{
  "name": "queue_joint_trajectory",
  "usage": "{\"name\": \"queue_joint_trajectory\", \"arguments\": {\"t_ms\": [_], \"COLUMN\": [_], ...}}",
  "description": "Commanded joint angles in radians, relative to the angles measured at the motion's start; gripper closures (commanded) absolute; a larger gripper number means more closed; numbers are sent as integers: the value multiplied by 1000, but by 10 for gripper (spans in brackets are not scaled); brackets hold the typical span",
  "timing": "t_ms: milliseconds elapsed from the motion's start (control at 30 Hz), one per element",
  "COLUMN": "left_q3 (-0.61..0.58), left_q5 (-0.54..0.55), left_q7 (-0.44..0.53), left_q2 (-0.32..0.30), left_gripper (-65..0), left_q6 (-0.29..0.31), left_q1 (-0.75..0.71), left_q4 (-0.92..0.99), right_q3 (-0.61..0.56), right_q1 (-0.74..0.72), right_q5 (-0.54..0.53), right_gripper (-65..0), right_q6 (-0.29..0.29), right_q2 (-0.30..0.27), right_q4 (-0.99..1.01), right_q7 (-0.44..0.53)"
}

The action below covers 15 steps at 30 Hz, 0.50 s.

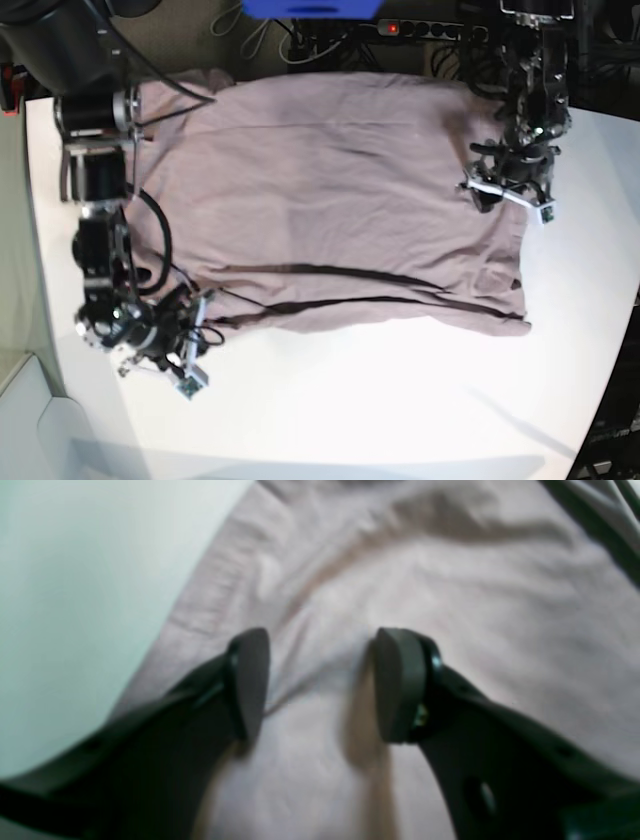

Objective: Layout the t-shirt on the table in an organized manner, then fold the t-shirt properly
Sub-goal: 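Grasp the bunched hem with the right gripper and pull it outward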

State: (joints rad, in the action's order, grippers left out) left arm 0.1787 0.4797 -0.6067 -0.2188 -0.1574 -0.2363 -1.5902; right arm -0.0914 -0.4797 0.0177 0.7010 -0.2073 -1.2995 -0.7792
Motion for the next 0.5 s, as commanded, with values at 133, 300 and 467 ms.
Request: {"name": "queue_joint_trajectory", "arguments": {"t_ms": [133, 300, 467], "left_q3": [-3, 3, 3], "left_q5": [-3, -5, 3], "left_q7": [24, 24, 24], "left_q2": [-6, -23, -61], "left_gripper": [-332, -332, -332], "left_q6": [-1, -1, -1], "left_q1": [33, 30, -33], "left_q4": [-26, 63, 57], "right_q3": [23, 35, 35], "right_q1": [151, 316, 401], "right_q5": [-17, -17, -17], "right_gripper": [-56, -56, -55], "right_q6": [-3, -3, -3], "right_q2": [-19, -21, -22], "right_q4": [-219, -297, -297], "right_q7": [-59, -58, -58]}}
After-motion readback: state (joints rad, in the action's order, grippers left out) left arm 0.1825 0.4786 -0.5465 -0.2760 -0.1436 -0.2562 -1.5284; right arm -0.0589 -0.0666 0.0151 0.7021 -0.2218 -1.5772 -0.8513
